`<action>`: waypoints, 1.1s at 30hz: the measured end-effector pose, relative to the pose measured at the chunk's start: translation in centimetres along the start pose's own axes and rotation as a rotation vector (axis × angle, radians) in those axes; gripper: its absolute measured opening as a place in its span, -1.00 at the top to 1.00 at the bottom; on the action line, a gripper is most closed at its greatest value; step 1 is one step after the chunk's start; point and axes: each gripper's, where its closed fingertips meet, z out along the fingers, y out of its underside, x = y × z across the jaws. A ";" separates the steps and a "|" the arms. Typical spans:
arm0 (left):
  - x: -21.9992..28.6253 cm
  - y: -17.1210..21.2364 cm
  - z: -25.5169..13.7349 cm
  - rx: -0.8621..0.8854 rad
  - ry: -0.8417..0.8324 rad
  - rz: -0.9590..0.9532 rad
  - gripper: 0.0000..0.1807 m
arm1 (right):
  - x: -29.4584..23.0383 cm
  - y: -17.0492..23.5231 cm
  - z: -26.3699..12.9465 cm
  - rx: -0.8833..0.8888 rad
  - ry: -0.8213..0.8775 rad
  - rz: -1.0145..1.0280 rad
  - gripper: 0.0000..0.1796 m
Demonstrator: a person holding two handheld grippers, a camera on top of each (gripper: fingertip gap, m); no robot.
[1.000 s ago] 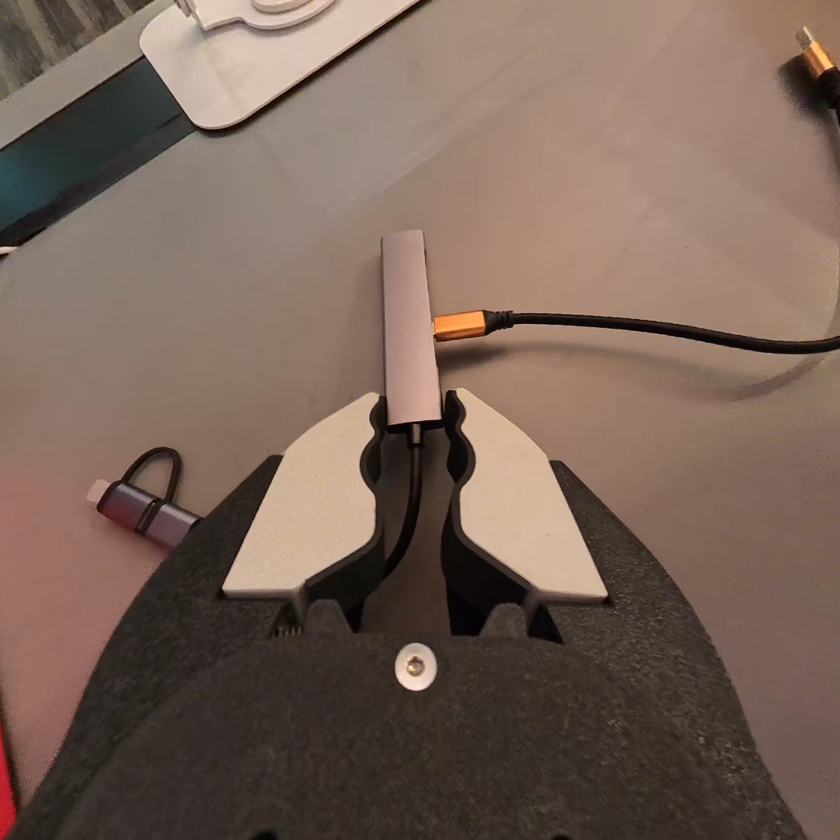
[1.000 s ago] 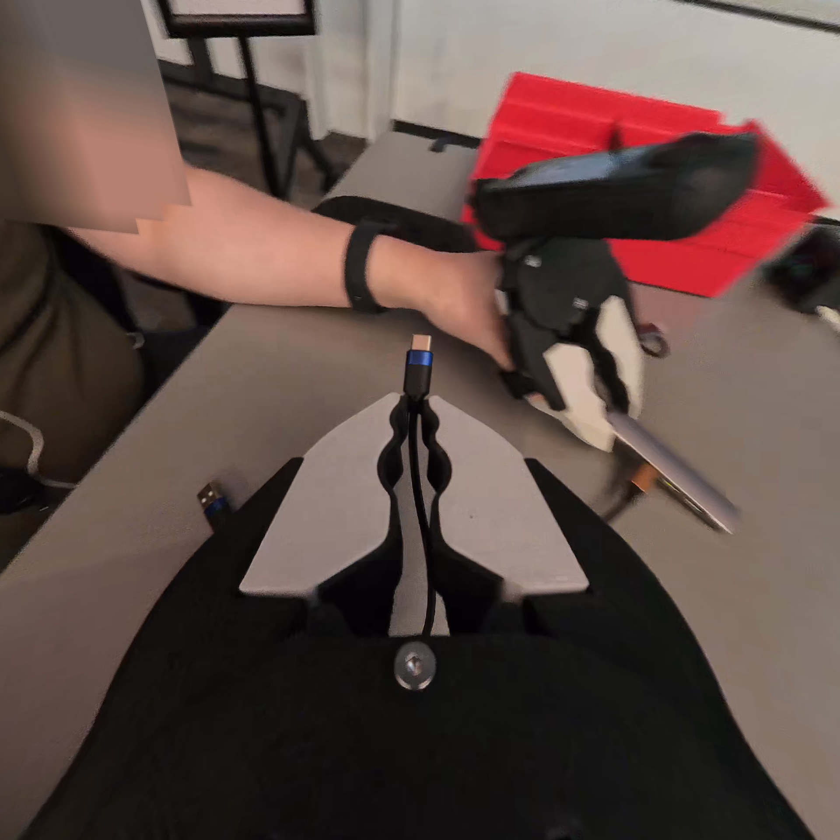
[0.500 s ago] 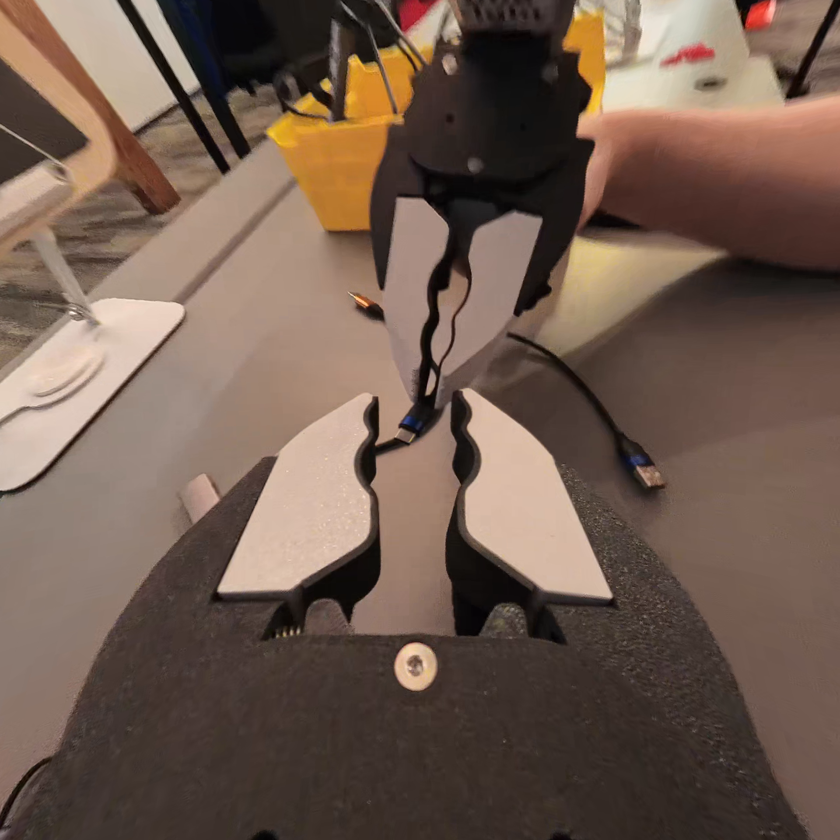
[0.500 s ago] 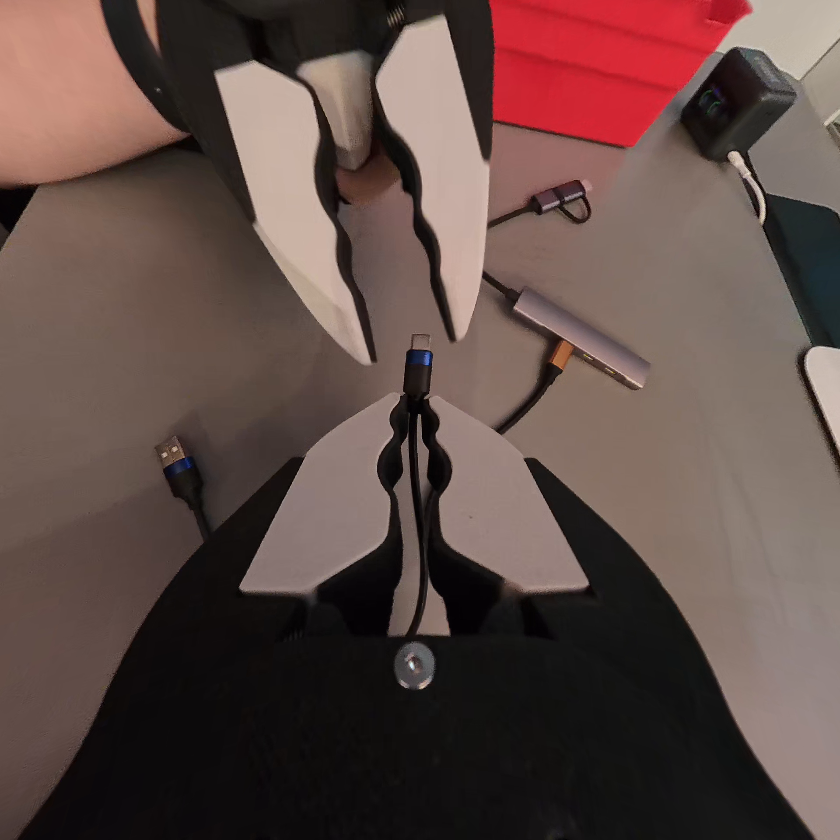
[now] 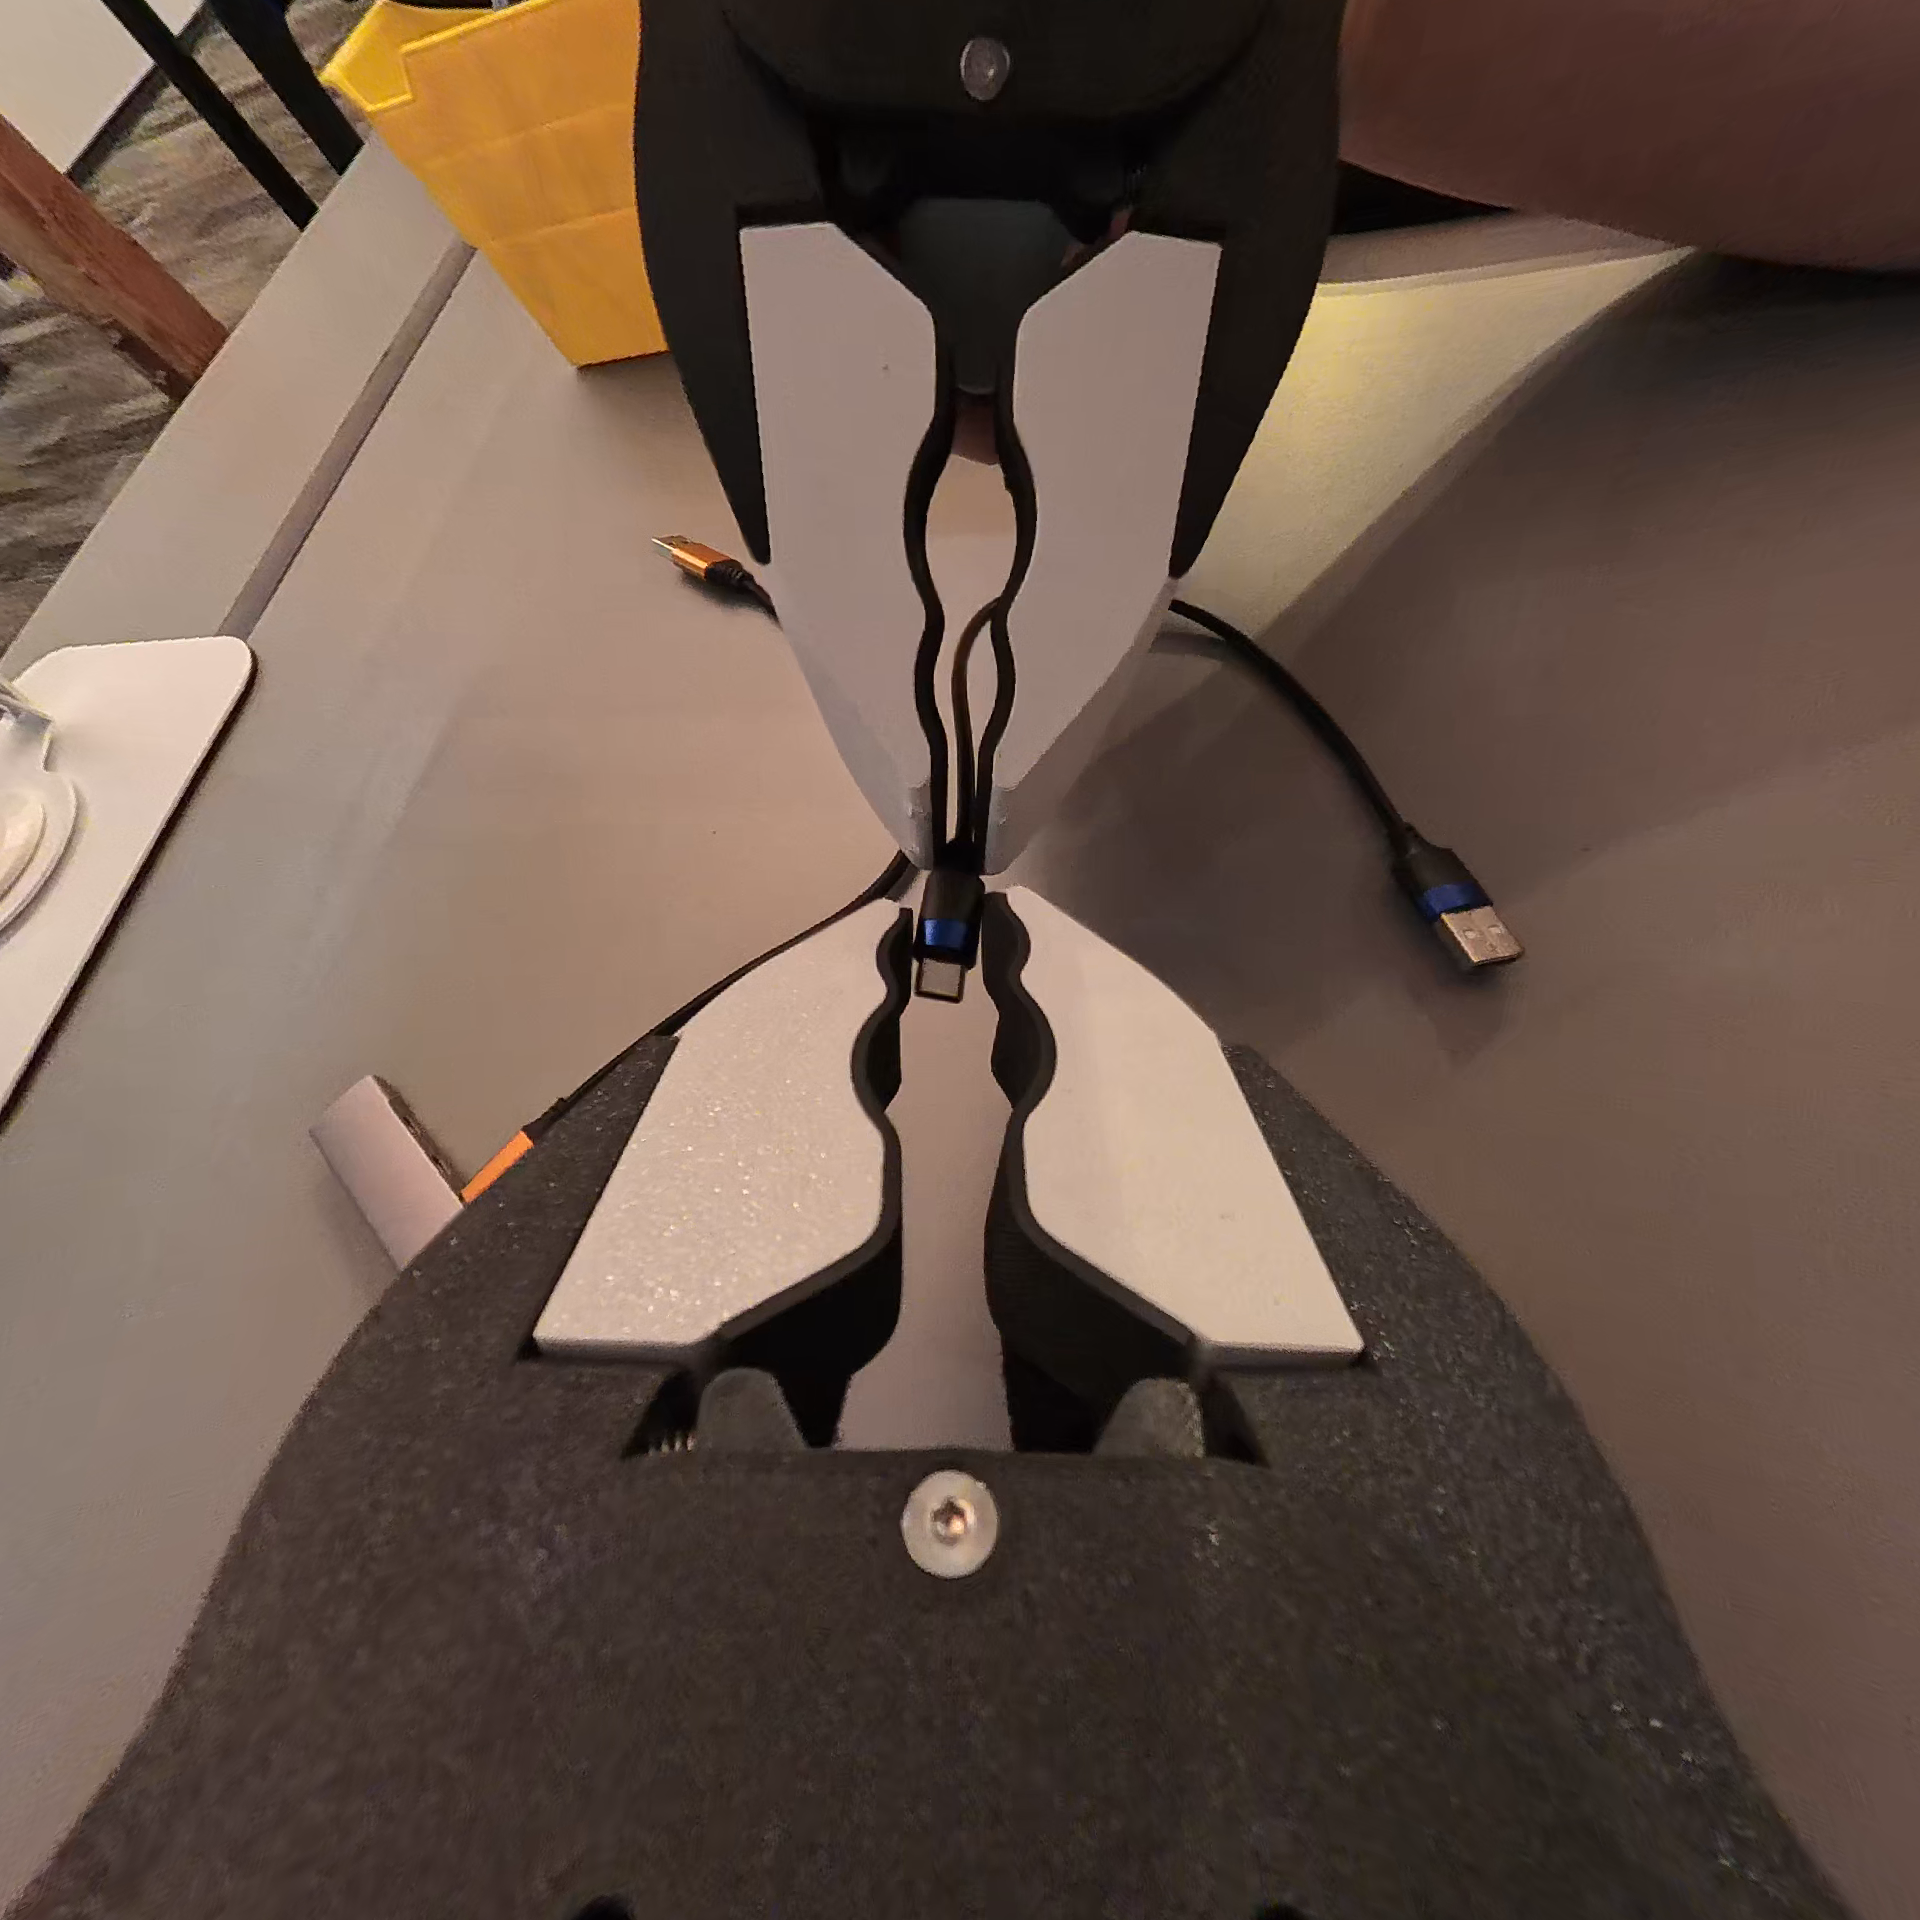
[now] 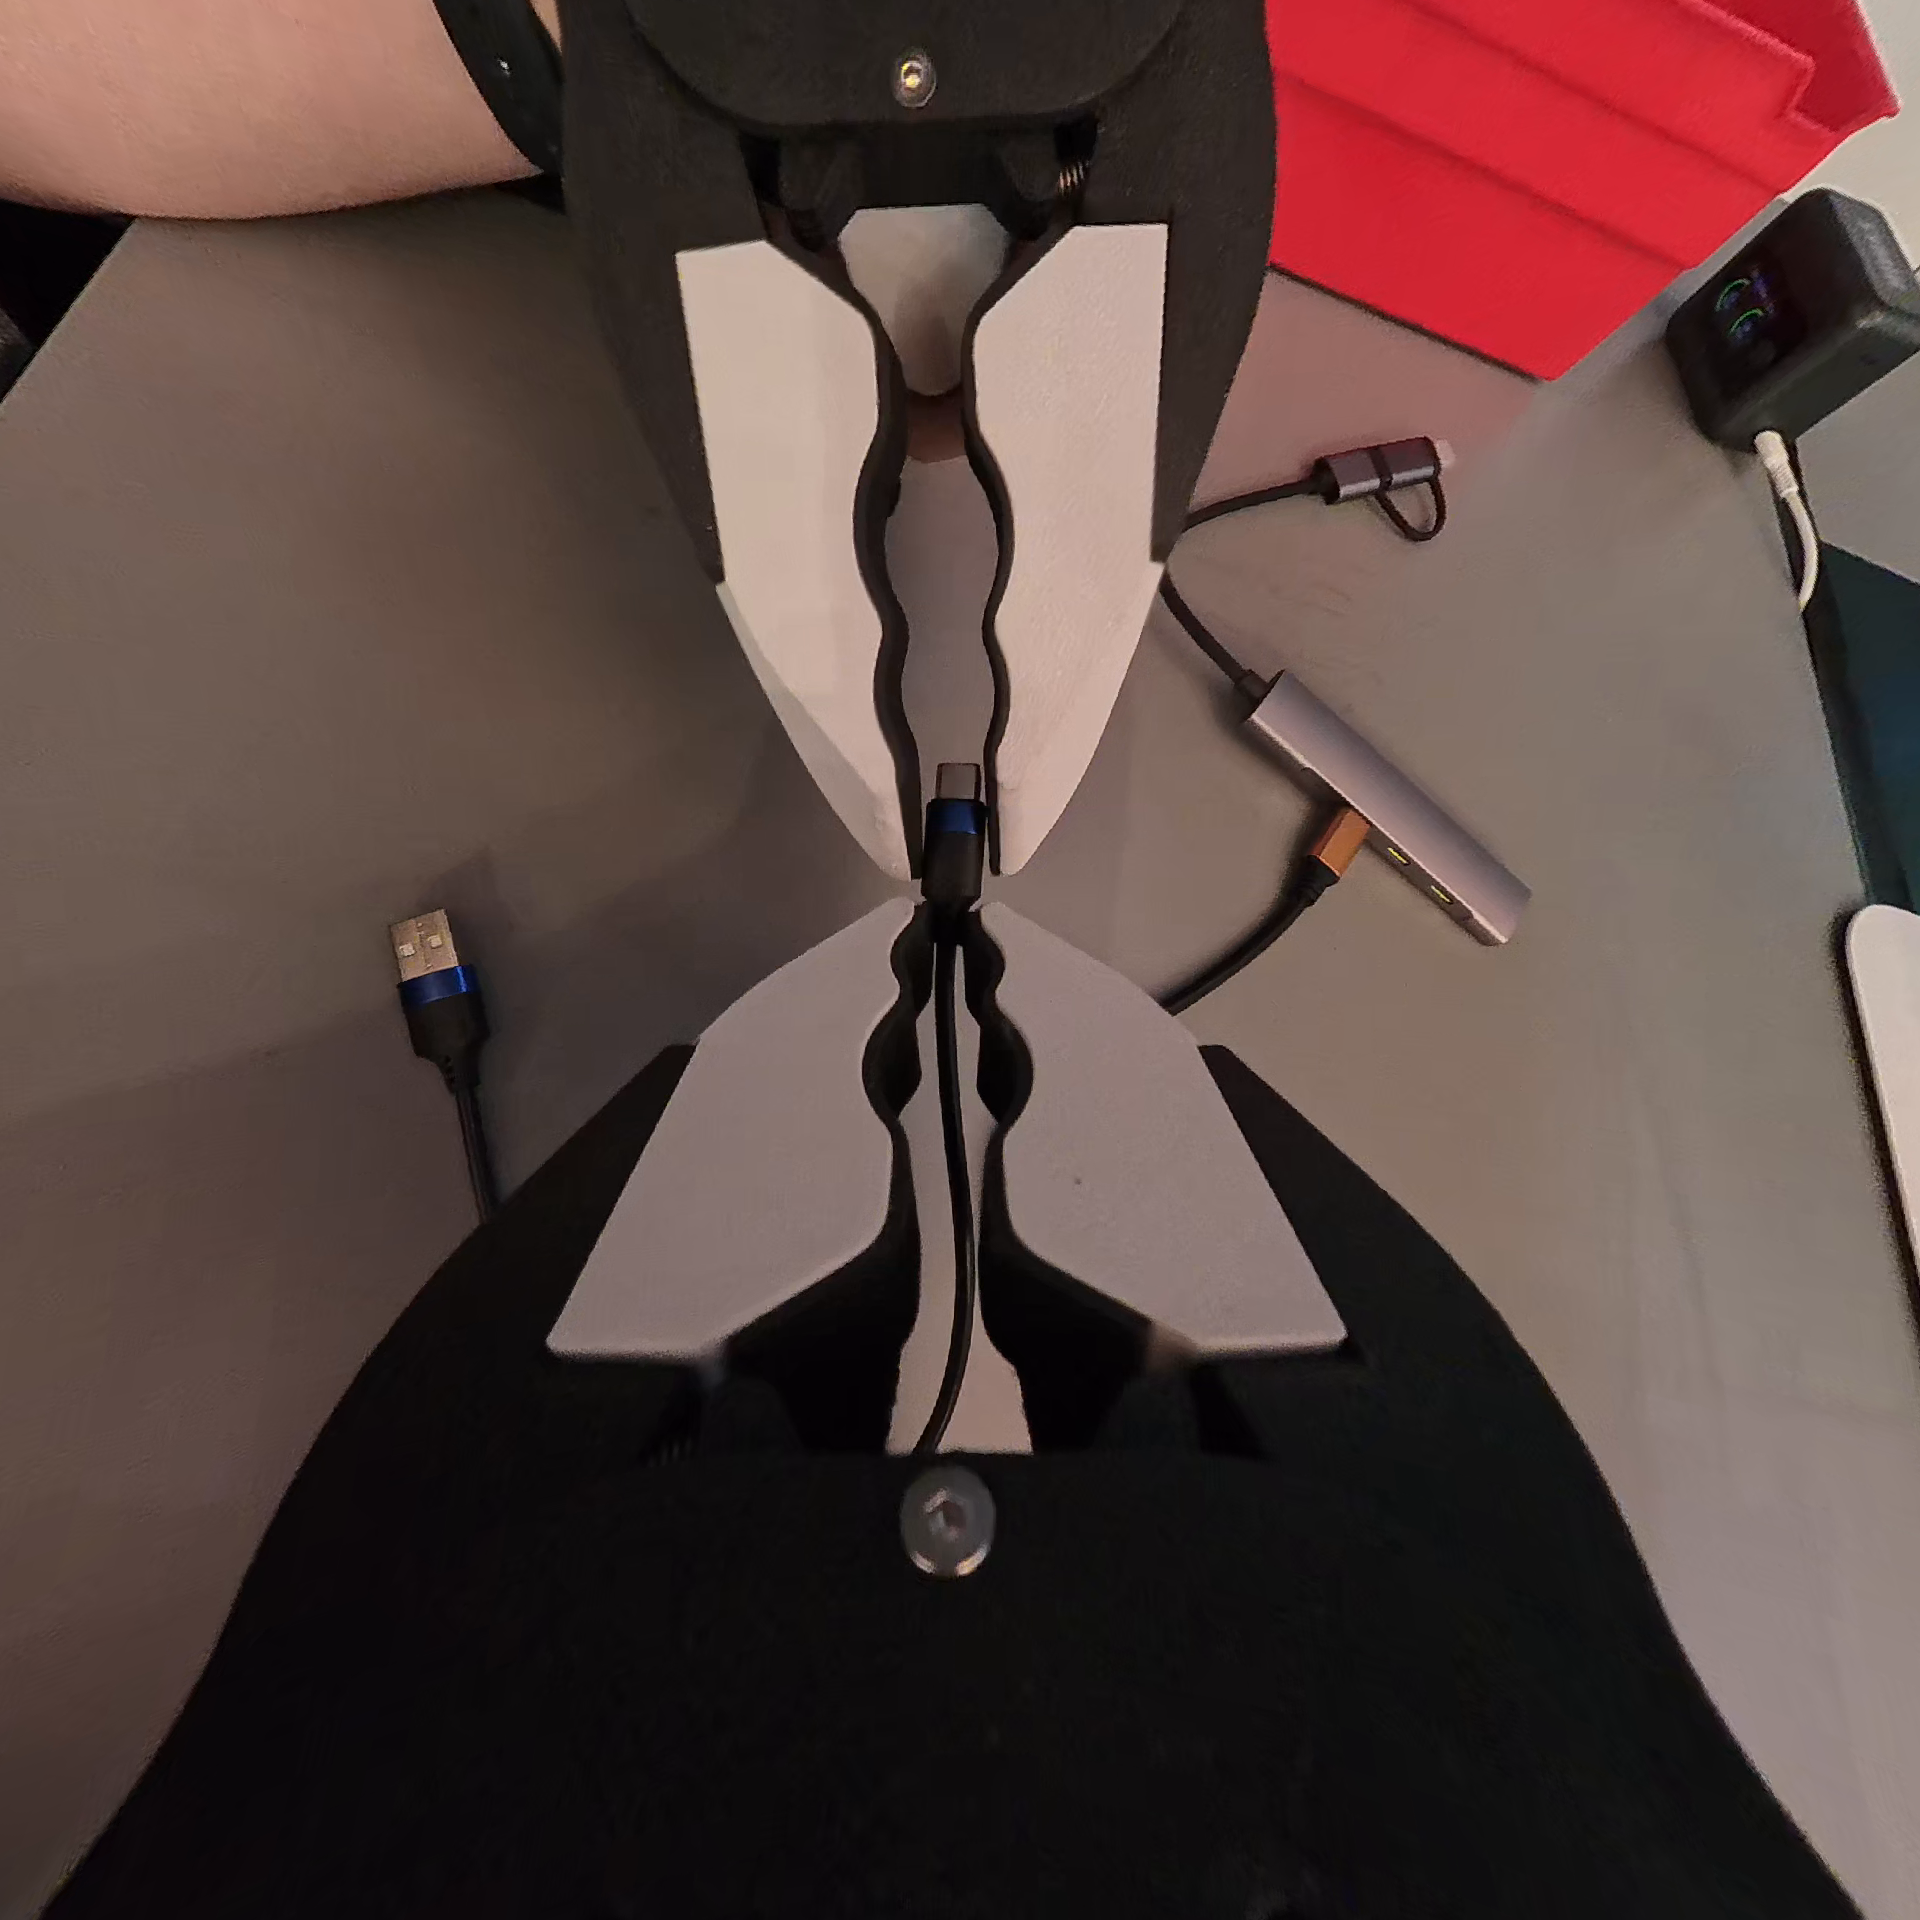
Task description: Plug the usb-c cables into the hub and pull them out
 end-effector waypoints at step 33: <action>3.2 -8.5 -9.7 0.531 0.209 0.013 0.88 | 8.7 -5.8 -15.1 0.993 0.303 0.414 0.82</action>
